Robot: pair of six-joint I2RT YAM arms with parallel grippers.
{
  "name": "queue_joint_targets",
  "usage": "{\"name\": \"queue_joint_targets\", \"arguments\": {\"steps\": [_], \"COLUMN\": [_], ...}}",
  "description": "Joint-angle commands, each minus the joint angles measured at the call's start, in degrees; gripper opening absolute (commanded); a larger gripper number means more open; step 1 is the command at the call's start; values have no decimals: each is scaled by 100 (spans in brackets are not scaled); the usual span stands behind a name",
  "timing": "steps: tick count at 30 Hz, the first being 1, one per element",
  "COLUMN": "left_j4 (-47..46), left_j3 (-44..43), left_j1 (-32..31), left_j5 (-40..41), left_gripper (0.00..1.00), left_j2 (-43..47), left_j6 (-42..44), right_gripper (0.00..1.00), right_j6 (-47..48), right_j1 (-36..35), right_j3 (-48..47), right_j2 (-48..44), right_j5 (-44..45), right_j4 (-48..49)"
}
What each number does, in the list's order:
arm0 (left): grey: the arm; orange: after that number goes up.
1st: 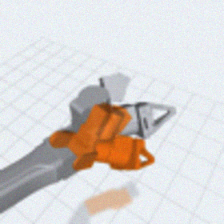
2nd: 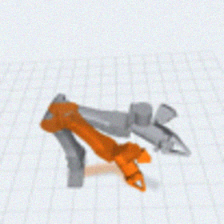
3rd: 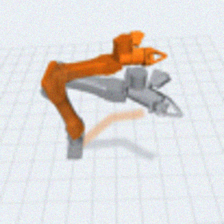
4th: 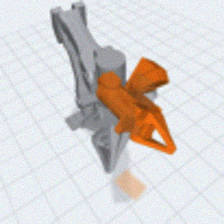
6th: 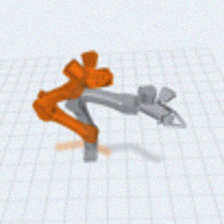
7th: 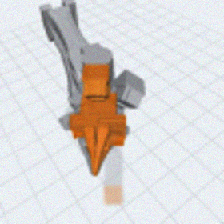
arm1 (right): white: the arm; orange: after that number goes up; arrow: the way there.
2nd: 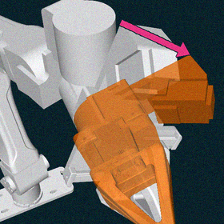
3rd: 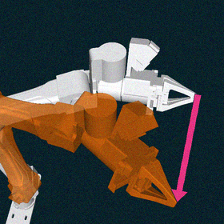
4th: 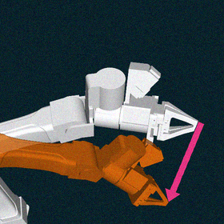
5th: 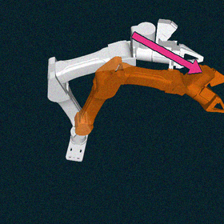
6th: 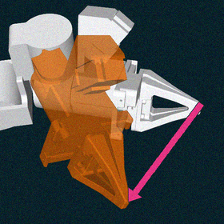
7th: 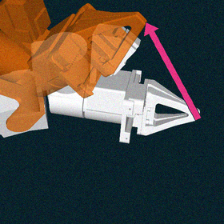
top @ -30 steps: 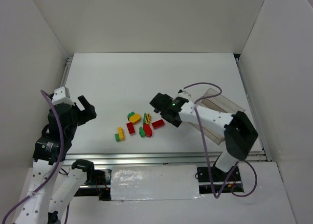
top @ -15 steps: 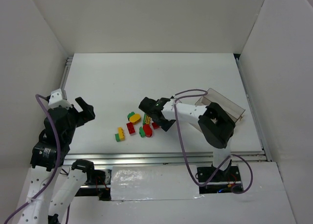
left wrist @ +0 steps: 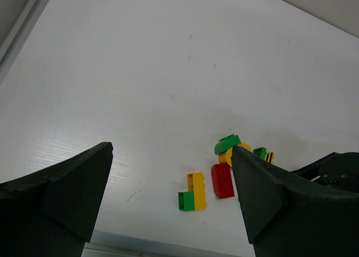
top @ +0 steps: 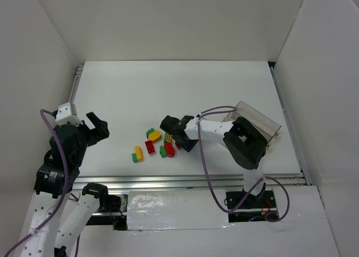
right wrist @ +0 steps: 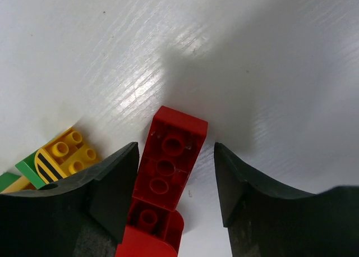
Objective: Sort the legos into containers by color
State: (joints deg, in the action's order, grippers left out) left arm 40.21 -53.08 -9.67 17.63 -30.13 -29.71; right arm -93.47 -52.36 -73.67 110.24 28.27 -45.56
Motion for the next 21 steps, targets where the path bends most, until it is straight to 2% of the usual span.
{"name": "queue_joint_targets", "arguments": {"steps": [1,2,7,9,10,14,16,17,18,20,21], "left_j4": [-241,-250,-250,-268,-259,-259,-268,-268,-276,-285,-285], "left_j3": [-9,-1,8,8,8,17,17,17,17,26,26], "left_j1": [-35,-35,-44,-52,-44,-61,-61,-70,-70,-70,-70], "left_j5": [-75,-75,-93,-93,-93,-102,-110,-110,-128,-137,-137], "left_gripper": [100,99,99,100,100,100,99,99,99,100,99], "left_j2": [51,51,60,42,42,25,7,-2,-10,-28,-37], "left_j6": [141,141,150,150,150,150,150,150,159,168,168], "right_gripper": [63,57,40,10,0,0,0,0,0,0,0], "right_j6": [-242,-242,-119,21,5,557,1615,1804,2406,3025,3698], "right_j1": [6,32,77,85,94,147,286,375,506,1103,1340], "right_j3": [282,326,538,538,512,424,520,529,633,765,932], "right_j2": [-169,-256,-546,-696,-740,-1300,-1722,-1873,-2013,-2418,-2532], "right_j5": [178,179,345,460,503,749,680,645,392,-21,-450], "right_j4": [205,232,363,434,303,398,923,961,1205,1417,1584]}}
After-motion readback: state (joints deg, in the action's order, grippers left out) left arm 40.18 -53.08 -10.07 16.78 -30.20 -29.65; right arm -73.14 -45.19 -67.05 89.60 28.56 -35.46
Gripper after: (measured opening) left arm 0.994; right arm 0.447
